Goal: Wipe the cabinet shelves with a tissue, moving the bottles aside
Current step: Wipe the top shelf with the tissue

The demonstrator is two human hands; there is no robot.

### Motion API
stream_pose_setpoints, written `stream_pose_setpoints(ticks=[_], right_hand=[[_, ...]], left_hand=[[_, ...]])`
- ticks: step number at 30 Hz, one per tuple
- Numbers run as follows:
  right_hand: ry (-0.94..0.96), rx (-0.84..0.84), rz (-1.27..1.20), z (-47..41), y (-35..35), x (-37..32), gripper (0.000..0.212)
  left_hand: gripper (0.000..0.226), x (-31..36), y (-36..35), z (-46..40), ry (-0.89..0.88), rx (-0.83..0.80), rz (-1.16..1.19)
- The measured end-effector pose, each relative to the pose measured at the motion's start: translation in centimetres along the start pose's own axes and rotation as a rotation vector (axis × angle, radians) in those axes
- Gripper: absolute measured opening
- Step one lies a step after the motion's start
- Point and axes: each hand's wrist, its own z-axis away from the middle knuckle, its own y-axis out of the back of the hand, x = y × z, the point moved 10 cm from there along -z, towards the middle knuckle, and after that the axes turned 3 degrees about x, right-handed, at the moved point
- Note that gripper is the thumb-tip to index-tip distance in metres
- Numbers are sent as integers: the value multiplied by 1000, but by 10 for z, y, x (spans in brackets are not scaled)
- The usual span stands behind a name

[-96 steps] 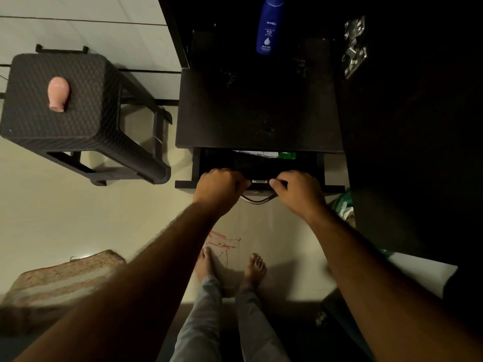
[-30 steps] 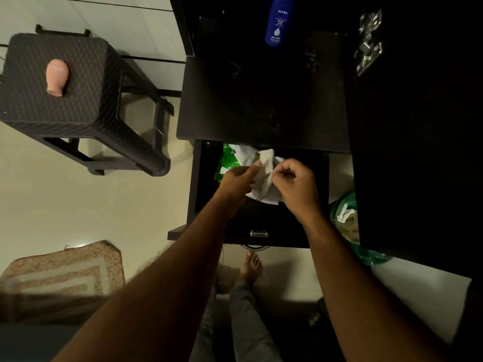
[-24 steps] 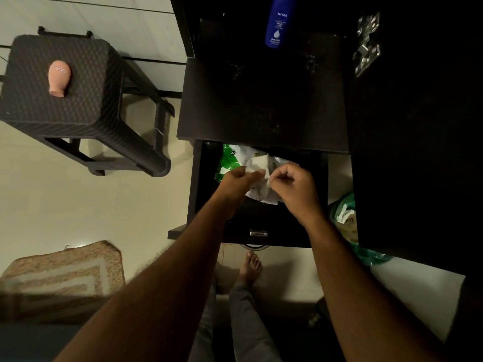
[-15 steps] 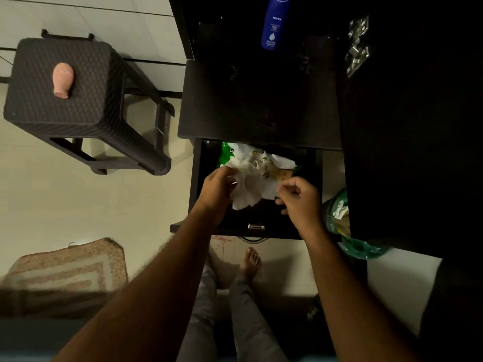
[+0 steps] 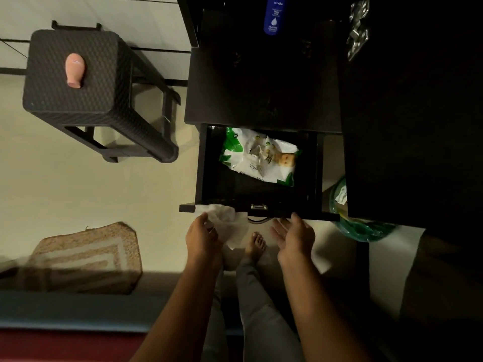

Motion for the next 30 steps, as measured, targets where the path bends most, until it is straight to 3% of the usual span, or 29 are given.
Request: stream_pose_setpoints(ticks=[5, 9, 25, 30], right_hand=[[-11, -14, -25, -9, -15, -7, 32], [12, -44, -56, -14, -29, -19, 29], [101, -167, -102, -31, -113, -93, 34], [132, -231, -108, -32, -138, -112, 42]], left_hand=[[43, 1, -11, -17, -17, 92, -72], [33, 20, -32, -24, -98, 62, -117], [16, 83, -111, -53, -156, -119, 95], [40, 100, -133, -63, -168, -159, 107]])
